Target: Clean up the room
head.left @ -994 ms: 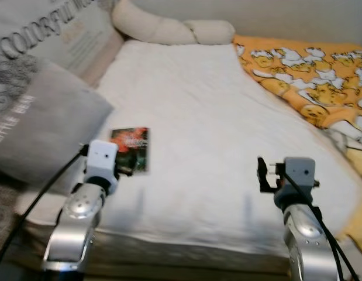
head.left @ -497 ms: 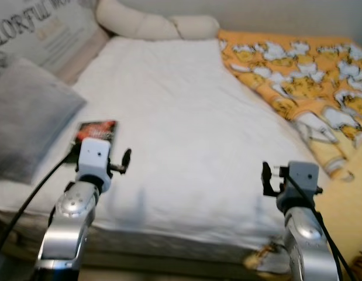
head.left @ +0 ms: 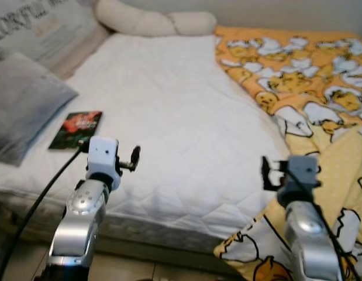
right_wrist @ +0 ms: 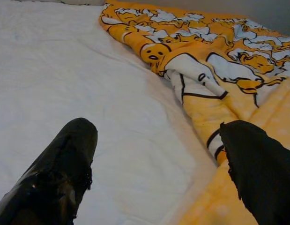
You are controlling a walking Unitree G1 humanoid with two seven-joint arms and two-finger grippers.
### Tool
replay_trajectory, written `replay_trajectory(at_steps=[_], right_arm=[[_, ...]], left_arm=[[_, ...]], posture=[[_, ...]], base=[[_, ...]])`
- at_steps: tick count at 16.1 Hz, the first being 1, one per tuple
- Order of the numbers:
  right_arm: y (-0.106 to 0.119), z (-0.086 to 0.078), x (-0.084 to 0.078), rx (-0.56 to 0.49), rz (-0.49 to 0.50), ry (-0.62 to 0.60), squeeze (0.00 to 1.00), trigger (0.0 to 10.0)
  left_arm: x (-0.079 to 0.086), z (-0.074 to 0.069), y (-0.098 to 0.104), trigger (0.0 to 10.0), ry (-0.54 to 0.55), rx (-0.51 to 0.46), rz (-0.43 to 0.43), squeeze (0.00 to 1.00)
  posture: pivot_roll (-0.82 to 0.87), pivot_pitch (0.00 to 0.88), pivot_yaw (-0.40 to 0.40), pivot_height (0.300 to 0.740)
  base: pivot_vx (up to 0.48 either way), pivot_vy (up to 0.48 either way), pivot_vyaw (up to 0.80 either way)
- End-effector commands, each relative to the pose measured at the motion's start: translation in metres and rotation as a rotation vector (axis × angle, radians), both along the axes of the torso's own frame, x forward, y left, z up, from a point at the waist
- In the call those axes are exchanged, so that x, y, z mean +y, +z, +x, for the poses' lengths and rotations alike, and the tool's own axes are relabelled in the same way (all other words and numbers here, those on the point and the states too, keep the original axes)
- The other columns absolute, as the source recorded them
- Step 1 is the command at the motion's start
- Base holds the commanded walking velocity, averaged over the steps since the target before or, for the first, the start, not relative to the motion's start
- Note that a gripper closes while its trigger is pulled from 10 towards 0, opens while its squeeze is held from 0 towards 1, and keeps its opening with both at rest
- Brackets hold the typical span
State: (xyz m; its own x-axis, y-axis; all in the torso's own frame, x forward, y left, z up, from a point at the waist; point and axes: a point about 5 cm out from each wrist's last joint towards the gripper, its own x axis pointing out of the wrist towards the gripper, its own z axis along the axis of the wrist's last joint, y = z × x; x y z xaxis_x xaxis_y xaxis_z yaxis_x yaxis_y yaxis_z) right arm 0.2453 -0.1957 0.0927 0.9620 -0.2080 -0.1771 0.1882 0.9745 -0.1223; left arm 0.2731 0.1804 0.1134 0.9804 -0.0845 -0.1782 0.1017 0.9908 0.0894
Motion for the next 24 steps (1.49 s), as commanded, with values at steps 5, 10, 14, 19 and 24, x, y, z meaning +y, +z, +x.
replay_trajectory(at_steps=[5,10,14,19,24], right_arm=[[0.003,0.005,0.010,-0.007,0.042,0.043,1.00,10.0],[-0.002,0.004,0.014,0.041,0.071,0.062,1.00,10.0],[-0.006,0.004,0.016,0.065,0.069,0.072,1.00,10.0],[-0.007,0.003,0.017,0.084,0.046,0.088,1.00,10.0],[-0.008,0.001,0.019,0.087,0.049,0.110,1.00,10.0]], left_arm=[[0.003,0.000,0.002,10.0,-0.017,0.029,0.005,0.11],[0.012,0.001,0.004,10.0,0.009,-0.019,0.039,0.12],[0.012,0.000,0.003,10.0,-0.029,-0.007,0.025,0.13],[0.011,-0.001,0.002,10.0,-0.050,0.004,0.024,0.14],[0.012,-0.004,0.003,10.0,-0.056,-0.003,0.025,0.11]], posture=[[-0.05,0.000,0.021,0.740],[-0.06,0.000,0.024,0.740],[-0.06,0.000,0.026,0.740],[-0.06,0.000,0.028,0.740],[-0.05,0.000,0.018,0.740]], base=[[0.000,0.000,0.00],[0.000,0.000,-0.28],[0.128,0.000,-0.80],[0.286,0.000,0.00],[0.237,0.000,-0.16]])
